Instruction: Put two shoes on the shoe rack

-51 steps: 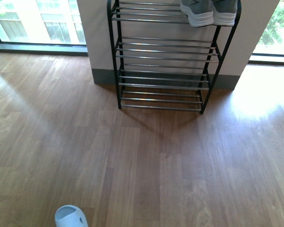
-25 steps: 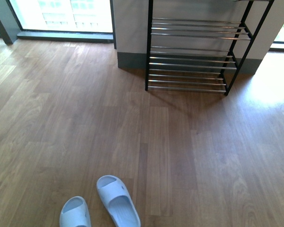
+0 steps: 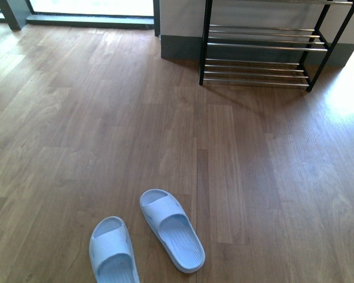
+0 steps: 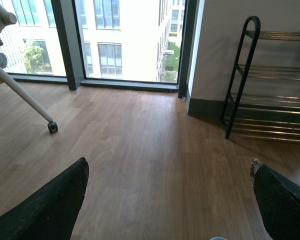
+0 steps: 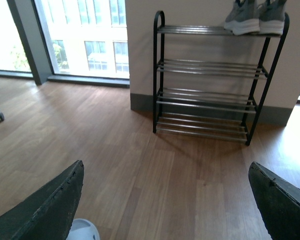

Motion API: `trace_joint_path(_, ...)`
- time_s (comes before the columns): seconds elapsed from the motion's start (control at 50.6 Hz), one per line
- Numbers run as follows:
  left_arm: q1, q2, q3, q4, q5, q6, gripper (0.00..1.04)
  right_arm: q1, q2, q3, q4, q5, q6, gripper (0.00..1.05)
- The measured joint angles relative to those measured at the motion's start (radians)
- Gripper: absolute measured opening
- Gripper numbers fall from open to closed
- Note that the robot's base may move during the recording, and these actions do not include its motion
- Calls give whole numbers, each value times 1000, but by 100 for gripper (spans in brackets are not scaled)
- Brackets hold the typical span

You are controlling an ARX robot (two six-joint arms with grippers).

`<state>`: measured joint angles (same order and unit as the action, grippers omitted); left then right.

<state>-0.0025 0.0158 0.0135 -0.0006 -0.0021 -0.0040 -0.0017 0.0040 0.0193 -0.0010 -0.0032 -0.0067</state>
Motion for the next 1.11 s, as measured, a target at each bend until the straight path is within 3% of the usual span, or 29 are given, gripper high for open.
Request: trace_joint_path(1.106,0,0,0,0,0,0,95,0,0,0,0,0,3,96)
